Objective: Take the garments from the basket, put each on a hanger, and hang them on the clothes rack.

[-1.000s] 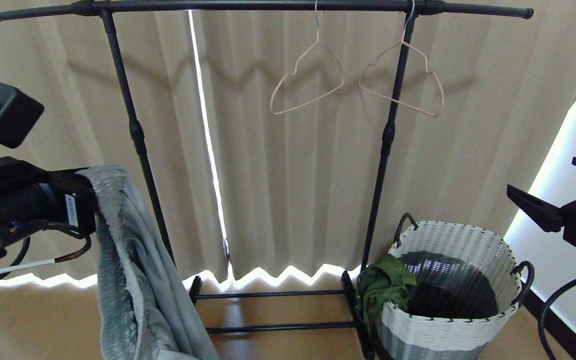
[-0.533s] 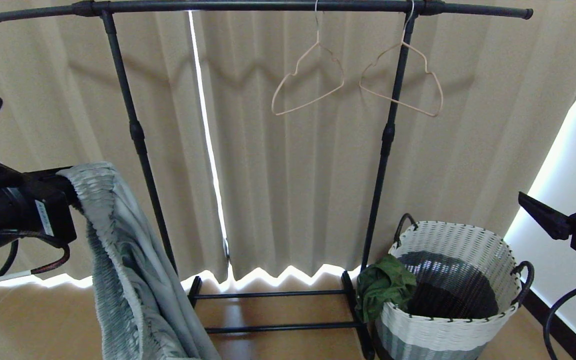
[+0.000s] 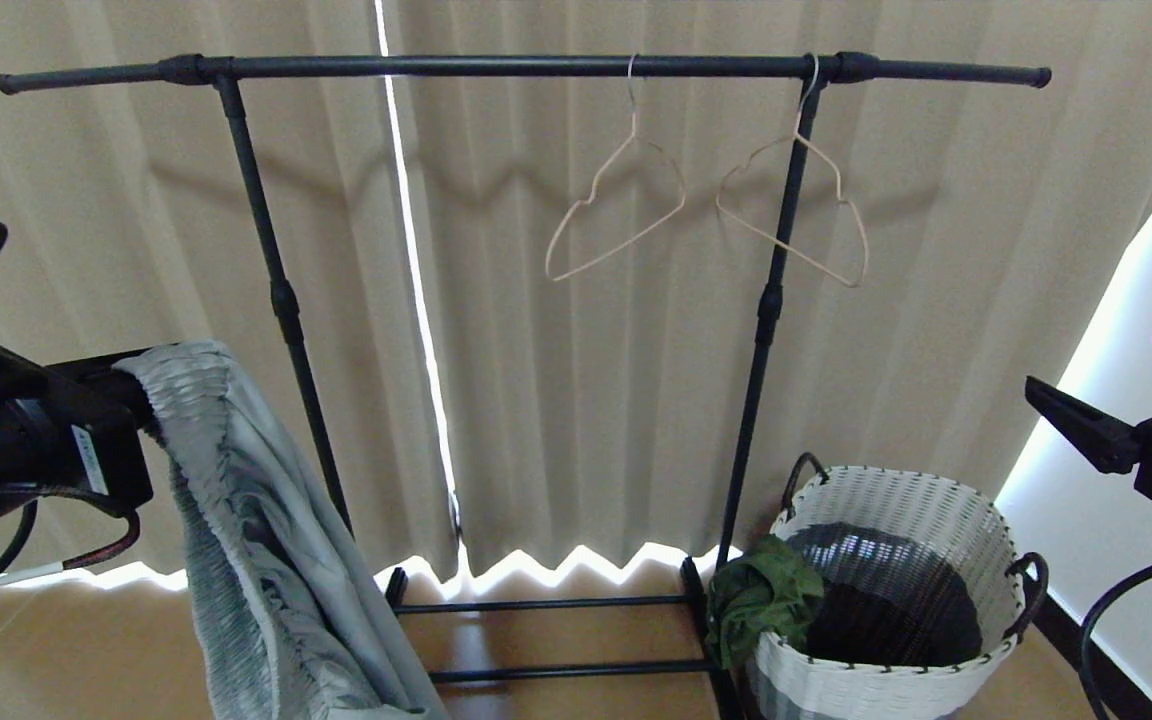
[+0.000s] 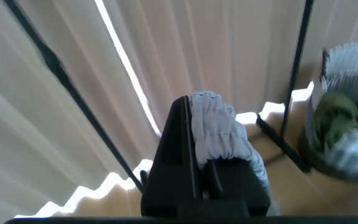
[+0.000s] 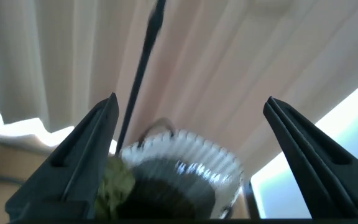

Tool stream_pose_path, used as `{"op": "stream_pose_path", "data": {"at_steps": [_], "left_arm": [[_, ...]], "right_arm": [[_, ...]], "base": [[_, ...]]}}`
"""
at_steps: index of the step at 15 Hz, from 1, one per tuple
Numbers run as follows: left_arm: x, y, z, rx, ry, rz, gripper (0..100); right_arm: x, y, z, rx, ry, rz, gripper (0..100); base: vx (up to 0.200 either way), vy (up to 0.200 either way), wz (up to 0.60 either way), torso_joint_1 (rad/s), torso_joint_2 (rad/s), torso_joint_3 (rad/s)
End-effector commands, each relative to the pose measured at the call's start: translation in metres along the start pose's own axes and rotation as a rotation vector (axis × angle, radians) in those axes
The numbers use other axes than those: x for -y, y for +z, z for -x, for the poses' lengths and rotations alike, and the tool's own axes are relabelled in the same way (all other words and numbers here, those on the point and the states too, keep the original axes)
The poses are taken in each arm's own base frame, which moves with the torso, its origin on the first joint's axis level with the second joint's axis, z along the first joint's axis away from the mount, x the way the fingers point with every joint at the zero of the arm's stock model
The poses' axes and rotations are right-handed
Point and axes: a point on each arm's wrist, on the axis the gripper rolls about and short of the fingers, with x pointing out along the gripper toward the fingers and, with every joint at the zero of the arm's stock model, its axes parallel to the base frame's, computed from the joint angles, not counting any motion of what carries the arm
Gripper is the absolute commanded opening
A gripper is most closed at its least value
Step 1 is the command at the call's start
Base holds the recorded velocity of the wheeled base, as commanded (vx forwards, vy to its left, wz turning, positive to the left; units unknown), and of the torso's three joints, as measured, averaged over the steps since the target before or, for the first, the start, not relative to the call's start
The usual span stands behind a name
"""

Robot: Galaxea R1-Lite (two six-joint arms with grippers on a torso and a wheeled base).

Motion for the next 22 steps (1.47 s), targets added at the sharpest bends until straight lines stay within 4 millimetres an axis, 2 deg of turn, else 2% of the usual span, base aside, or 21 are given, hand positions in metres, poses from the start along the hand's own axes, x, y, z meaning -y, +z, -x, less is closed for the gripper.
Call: {"op": "stream_pose_path", "data": {"at_steps": [1, 8, 13, 17, 22], "left_arm": [[0.000, -0.001, -0.001, -0.006, -0.001, -0.002, 0], [0.000, -0.001, 0.000, -0.003, 0.000, -0.008, 0], [-0.007, -0.003, -0.001, -0.021, 0.044, 0.001, 0], [-0.008, -0.004, 0.000, -0.022, 0.050, 0.002, 0], [-0.007, -0.004, 0.000, -0.020, 0.047, 0.002, 0]], "right_arm": [[0.000, -0.001, 0.000, -0.003, 0.004, 0.001, 100], [-0.004, 0.003, -0.001, 0.016, 0.023, 0.003, 100], [-0.006, 0.008, -0.001, 0.070, 0.130, 0.006, 100], [-0.003, 0.017, -0.004, 0.089, 0.129, 0.009, 100], [-0.005, 0.009, -0.011, 0.024, 0.146, -0.003, 100]], "base": [[0.000, 0.000, 0.00, 0.193, -0.53, -0.290], [0.000, 0.000, 0.00, 0.187, -0.49, -0.286], [0.000, 0.000, 0.00, 0.118, -0.27, -0.154], [0.200, 0.000, 0.00, 0.008, -0.03, -0.010], [0.200, 0.000, 0.00, 0.005, 0.00, 0.000]]}}
